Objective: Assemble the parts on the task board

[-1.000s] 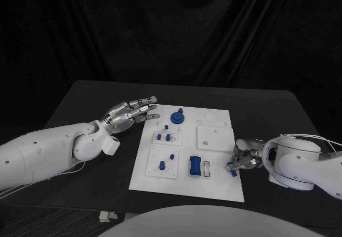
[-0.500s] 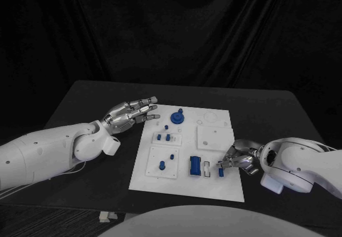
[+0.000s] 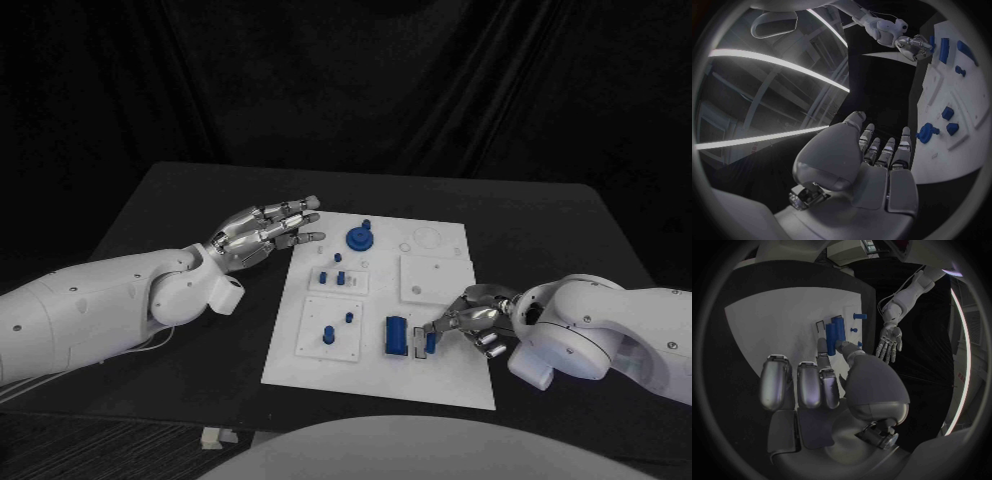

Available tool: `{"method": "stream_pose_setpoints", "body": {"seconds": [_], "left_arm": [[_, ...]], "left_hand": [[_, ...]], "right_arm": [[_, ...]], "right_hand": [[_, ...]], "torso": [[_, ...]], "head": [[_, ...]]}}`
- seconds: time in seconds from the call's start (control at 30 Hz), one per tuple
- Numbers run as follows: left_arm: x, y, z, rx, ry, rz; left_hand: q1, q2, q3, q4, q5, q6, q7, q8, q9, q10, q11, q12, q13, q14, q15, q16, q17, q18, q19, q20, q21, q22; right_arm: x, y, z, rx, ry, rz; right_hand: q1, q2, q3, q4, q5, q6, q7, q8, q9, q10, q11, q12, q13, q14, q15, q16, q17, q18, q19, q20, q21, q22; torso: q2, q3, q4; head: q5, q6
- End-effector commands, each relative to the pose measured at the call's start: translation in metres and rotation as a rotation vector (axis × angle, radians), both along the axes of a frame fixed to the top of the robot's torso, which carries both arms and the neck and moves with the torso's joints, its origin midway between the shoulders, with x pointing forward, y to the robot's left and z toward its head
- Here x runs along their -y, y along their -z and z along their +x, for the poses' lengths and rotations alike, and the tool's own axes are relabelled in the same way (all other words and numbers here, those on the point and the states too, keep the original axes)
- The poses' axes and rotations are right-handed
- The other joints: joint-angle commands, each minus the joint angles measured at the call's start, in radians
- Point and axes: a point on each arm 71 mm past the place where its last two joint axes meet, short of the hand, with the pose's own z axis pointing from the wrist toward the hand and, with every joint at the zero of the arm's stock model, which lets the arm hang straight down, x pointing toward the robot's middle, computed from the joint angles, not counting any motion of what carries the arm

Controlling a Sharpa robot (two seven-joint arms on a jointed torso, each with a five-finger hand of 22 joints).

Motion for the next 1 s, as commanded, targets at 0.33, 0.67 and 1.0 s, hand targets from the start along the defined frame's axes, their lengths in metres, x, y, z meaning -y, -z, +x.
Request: {"method": "stream_pose_setpoints", "body": {"seconds": [0.33,0.67,1.0], "left_arm": [[0.003,-0.001,-0.001,-0.002,0.011,-0.022],[0.003,-0.001,-0.001,-0.003,0.014,-0.023],[0.004,-0.001,-0.001,-0.004,0.016,-0.024]], "left_hand": [[-0.010,-0.003,0.007,-0.001,0.004,-0.001,0.009,0.004,-0.001,0.000,0.008,0.003,0.000,-0.001,0.007,0.005,0.000,-0.004,0.004,-0.002,0.004,-0.001],[-0.010,-0.003,0.007,-0.001,0.004,-0.001,0.009,0.004,-0.001,0.000,0.008,0.003,0.000,-0.001,0.007,0.005,0.000,-0.004,0.004,-0.002,0.004,-0.001],[-0.012,-0.003,0.011,-0.003,0.005,-0.001,0.010,0.004,-0.001,0.000,0.010,0.003,0.000,-0.002,0.007,0.005,0.000,-0.006,0.004,-0.002,0.004,-0.003]], "right_arm": [[-0.003,0.006,0.005,0.055,-0.041,-0.084],[-0.009,0.008,0.005,0.074,-0.089,-0.108],[-0.014,0.011,0.005,0.068,-0.112,-0.111]], "right_hand": [[-0.032,0.004,0.078,-0.077,-0.020,-0.007,-0.009,0.017,0.006,0.108,-0.008,0.003,0.263,0.043,-0.002,0.002,-0.007,-0.013,0.028,0.002,-0.002,0.188],[-0.039,0.008,0.052,-0.069,-0.073,-0.019,-0.011,0.028,0.009,0.108,-0.010,0.003,0.263,0.041,-0.004,-0.001,-0.015,-0.012,0.025,0.000,-0.005,0.186],[-0.059,0.015,0.030,-0.046,-0.111,-0.021,-0.012,0.036,0.009,0.108,-0.011,0.003,0.263,0.040,-0.005,-0.004,-0.020,-0.011,0.023,0.000,-0.009,0.185]], "torso": [[0.000,0.0002,-0.0015],[0.001,0.0004,-0.0019],[0.000,0.0004,-0.0018]], "head": [[0.002,0.000],[0.004,0.000],[0.004,0.000]]}}
